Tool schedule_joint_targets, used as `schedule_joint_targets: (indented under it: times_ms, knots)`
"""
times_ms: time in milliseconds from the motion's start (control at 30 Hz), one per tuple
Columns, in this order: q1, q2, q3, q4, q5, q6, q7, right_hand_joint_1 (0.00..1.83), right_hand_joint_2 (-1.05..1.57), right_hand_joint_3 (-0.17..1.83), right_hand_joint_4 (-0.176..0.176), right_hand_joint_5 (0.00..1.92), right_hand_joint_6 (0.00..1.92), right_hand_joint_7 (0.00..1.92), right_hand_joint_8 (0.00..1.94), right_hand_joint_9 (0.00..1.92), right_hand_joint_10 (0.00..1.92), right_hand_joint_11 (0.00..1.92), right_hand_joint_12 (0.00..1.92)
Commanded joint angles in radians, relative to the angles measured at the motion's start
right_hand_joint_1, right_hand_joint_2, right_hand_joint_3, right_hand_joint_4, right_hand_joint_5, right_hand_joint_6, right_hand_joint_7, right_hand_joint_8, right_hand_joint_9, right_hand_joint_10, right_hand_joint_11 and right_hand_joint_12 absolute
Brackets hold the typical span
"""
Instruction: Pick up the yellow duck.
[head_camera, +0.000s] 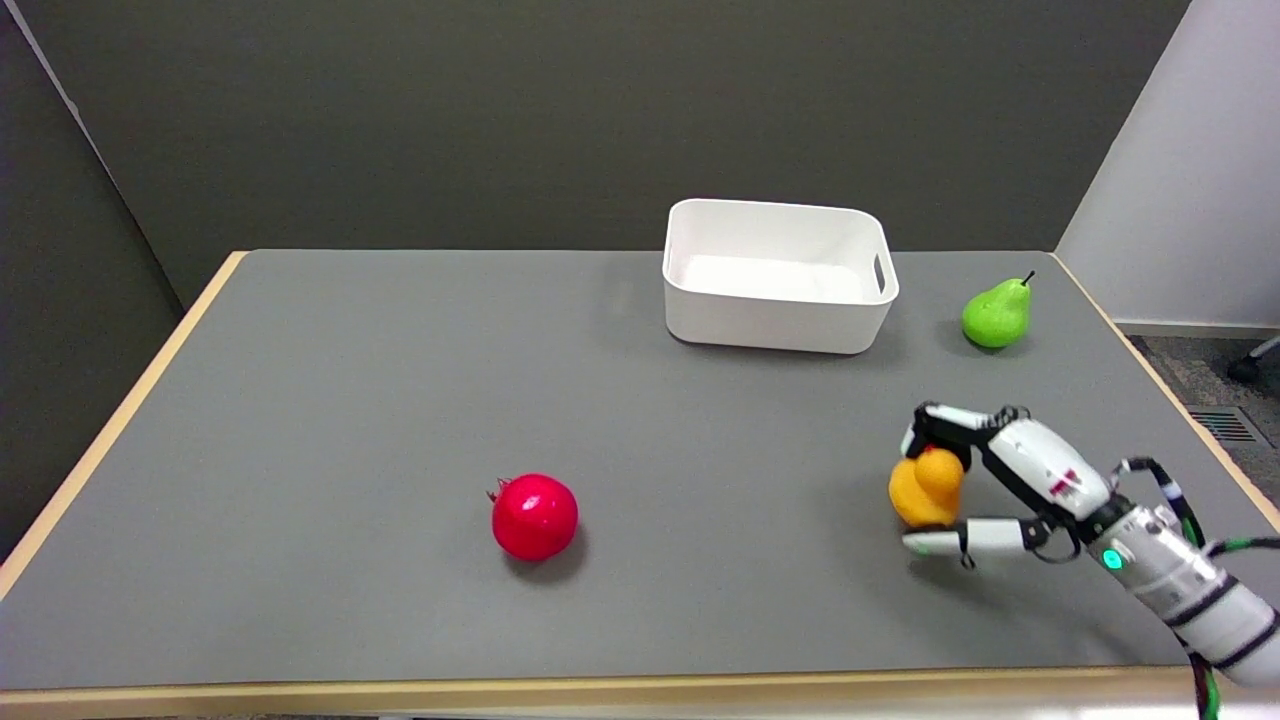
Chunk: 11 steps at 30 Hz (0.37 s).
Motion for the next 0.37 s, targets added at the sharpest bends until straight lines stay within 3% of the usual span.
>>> schedule_joint_targets:
  times_ms: [33,200,367]
  knots:
    - [0.316,0.093,-0.009,0.135,-0.003,-0.197,0.0,1.35,1.13,0.21,-0.176,0.58,1.44,0.86,1.28,0.76,1.55,0.75,1.72]
    - [0.511,0.124,-0.055,0.134,-0.003,-0.358,0.0,1.35,1.12,0.22,-0.176,0.58,1.44,0.86,1.27,0.77,1.55,0.75,1.72]
    - [0.779,0.12,-0.198,0.015,-0.003,-0.443,0.0,1.35,1.12,0.22,-0.176,0.58,1.45,0.86,1.27,0.78,1.54,0.74,1.72]
